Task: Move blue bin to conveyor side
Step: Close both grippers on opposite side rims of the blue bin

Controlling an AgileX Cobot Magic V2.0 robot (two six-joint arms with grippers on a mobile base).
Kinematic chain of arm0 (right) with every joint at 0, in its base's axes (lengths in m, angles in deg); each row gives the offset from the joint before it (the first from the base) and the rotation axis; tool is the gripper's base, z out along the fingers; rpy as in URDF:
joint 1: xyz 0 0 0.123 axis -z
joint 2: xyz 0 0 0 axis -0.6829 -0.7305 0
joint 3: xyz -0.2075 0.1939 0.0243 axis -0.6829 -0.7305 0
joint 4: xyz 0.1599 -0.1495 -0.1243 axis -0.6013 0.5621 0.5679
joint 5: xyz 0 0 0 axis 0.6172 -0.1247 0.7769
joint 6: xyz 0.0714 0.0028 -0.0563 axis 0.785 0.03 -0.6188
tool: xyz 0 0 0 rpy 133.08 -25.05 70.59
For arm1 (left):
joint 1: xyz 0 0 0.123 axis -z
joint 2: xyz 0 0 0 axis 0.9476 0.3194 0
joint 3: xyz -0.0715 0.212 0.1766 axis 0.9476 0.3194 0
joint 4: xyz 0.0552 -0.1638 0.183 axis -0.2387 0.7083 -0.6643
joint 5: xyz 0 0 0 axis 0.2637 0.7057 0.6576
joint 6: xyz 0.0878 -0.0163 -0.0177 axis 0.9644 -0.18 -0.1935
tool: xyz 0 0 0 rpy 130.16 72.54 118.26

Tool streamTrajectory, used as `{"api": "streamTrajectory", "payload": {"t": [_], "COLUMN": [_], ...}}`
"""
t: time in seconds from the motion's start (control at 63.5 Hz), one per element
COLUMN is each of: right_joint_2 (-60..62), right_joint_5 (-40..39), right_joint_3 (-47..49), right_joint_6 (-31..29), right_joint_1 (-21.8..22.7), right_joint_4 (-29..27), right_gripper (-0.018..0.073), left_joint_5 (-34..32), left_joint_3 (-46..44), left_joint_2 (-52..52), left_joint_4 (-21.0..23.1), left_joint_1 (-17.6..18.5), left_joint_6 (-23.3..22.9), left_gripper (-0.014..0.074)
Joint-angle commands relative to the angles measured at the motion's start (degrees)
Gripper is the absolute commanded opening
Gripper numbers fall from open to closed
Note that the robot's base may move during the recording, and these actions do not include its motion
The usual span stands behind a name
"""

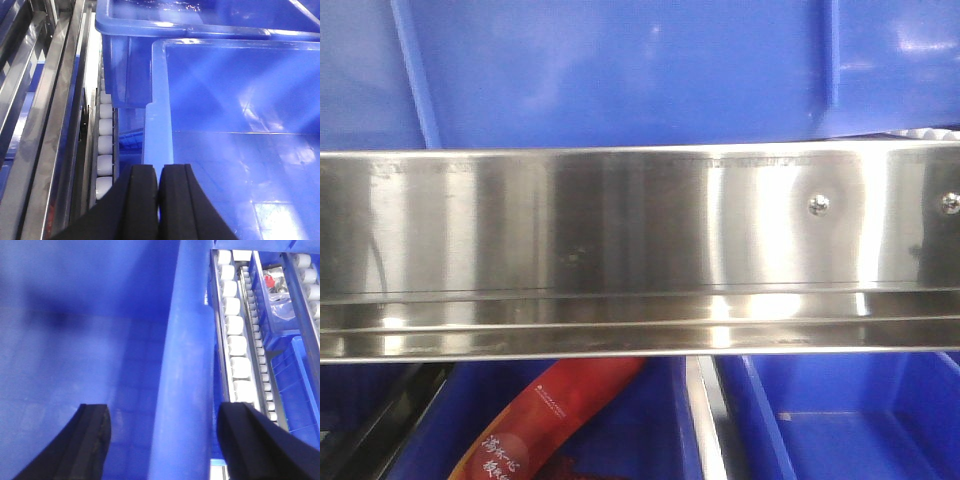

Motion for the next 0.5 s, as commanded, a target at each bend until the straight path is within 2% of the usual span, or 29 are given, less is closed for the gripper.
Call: {"api": "streamTrajectory", "payload": {"t": [0.0,0.094,0.157,0.315,0.378,0.488], "right_joint_2": [0.6,0.6,0.6,0.6,0.6,0.6], "right_joint_5": [-0.7,-0.7,-0.7,-0.7,-0.7,-0.7], "right_joint_3": [-0.1,-0.1,-0.1,-0.1,-0.1,-0.1], "right_joint_6": [0.2,0.2,0.2,0.2,0.2,0.2], "right_joint_1": [-0.1,-0.1,-0.1,-0.1,-0.1,-0.1], "right_joint_4": [0.3,0.3,0.3,0.3,0.7,0.9], "right_gripper": [0.0337,0.0284,0.0205,-0.0104,-0.0072,-0.0070], "left_joint_5": [-0.4,-0.4,-0.4,-0.4,-0.4,-0.4], "left_joint_3": [-0.4,-0.4,-0.4,-0.4,-0.4,-0.4], "left_joint_2": [-0.2,-0.2,-0.2,-0.2,-0.2,-0.2], "left_joint_4": [0.5,0.5,0.5,0.5,0.5,0.5], "left_joint_1": [0.2,0.2,0.2,0.2,0.2,0.2], "left_joint_6": [0.0,0.0,0.0,0.0,0.0,0.0], "left_gripper": [-0.0008,-0.0008,-0.0008,-0.0008,-0.0008,-0.0008]}}
